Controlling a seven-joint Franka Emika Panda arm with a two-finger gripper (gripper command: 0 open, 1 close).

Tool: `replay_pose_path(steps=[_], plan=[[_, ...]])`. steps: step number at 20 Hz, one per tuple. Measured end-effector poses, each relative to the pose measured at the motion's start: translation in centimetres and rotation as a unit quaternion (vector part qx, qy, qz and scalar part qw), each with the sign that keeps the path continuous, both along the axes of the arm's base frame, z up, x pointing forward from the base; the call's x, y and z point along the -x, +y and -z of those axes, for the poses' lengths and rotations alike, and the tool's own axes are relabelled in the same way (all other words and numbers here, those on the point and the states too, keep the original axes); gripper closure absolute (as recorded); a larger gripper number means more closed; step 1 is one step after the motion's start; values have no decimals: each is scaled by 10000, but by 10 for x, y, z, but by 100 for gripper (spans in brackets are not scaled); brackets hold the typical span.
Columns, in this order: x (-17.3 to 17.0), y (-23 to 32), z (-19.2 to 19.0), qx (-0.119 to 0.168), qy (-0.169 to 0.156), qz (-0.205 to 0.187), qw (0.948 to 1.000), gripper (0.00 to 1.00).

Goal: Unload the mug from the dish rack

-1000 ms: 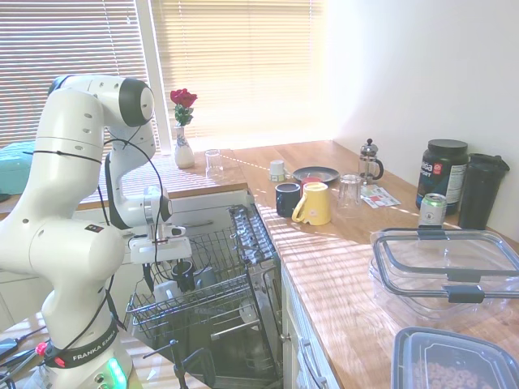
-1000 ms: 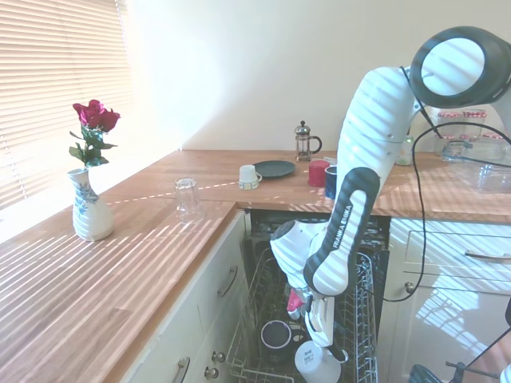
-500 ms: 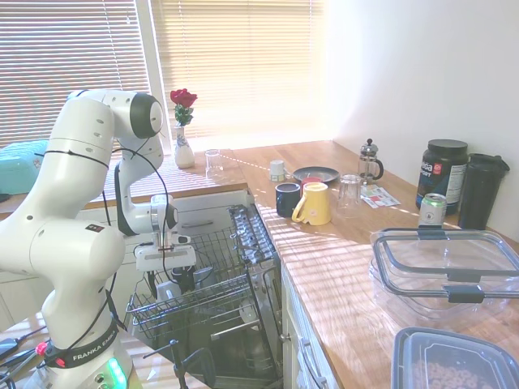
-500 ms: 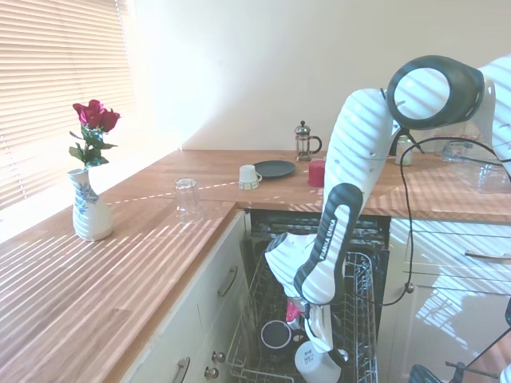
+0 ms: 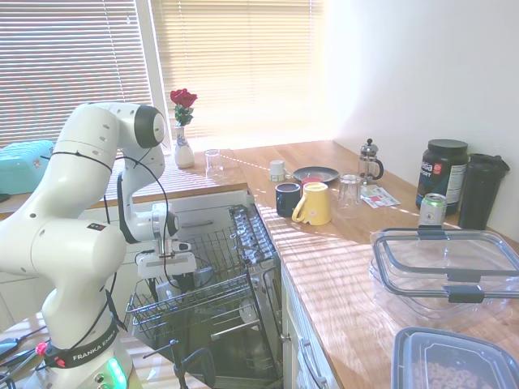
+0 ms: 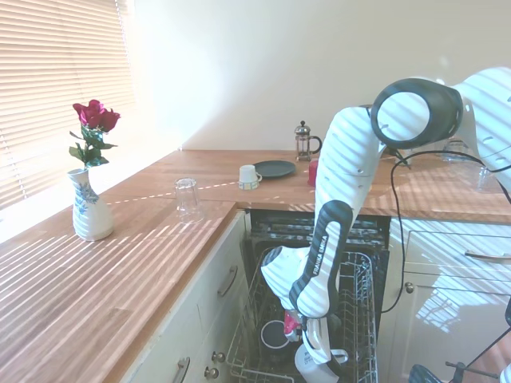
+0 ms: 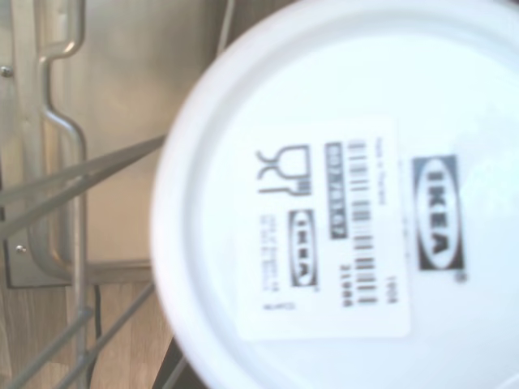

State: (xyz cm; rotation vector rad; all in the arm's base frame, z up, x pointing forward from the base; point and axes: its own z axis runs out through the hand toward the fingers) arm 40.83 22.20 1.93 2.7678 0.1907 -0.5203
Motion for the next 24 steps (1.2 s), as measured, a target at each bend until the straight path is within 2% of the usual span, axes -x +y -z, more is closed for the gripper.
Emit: replay_pose_path(steps=[15,24], plan=[[8,3,14,38,-34,-164,9999,100],[6,4,14,-80,-146,-50,9998,100]])
